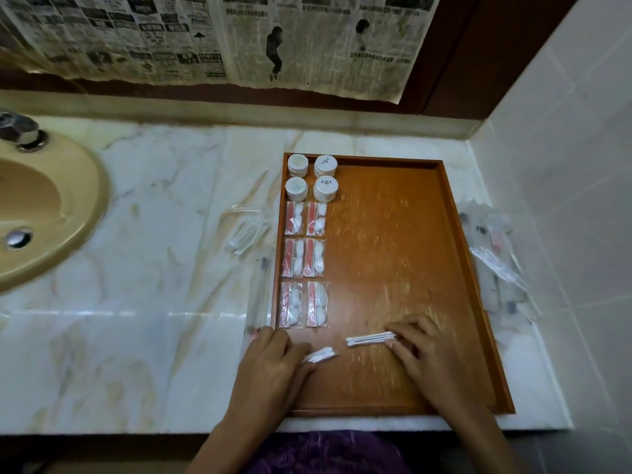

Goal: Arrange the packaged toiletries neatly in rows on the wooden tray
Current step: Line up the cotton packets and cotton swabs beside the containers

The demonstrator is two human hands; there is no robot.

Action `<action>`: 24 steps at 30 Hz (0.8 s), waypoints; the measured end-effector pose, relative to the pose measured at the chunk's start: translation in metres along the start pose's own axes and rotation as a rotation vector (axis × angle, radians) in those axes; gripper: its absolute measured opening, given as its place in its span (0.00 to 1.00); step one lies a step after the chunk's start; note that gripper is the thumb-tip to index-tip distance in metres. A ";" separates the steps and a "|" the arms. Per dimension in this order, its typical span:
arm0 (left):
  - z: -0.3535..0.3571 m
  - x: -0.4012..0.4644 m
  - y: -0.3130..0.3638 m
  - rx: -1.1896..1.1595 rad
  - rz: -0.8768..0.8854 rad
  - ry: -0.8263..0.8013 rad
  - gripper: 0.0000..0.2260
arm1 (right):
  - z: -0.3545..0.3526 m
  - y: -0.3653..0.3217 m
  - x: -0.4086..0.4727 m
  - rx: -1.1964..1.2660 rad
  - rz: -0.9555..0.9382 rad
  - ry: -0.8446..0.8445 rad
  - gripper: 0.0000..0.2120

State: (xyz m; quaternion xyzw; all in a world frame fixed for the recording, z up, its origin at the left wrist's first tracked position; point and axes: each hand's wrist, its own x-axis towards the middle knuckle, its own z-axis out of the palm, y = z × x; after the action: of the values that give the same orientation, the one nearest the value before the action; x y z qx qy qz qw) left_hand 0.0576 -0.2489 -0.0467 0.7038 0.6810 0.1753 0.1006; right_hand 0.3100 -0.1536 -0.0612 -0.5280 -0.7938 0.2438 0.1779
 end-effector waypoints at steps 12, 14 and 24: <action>-0.008 -0.001 0.007 0.120 0.028 -0.156 0.07 | 0.015 -0.014 0.000 -0.049 -0.269 0.013 0.10; -0.008 0.001 0.005 0.124 0.032 -0.164 0.07 | 0.019 -0.015 0.000 -0.032 -0.303 -0.008 0.07; -0.004 -0.004 -0.003 0.018 0.047 -0.105 0.03 | 0.033 -0.035 0.011 -0.059 -0.418 -0.058 0.05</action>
State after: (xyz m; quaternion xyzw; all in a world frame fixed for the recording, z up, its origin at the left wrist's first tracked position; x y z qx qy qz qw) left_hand 0.0527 -0.2532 -0.0445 0.7288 0.6595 0.1342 0.1259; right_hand 0.2615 -0.1614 -0.0682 -0.3498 -0.8975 0.1935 0.1862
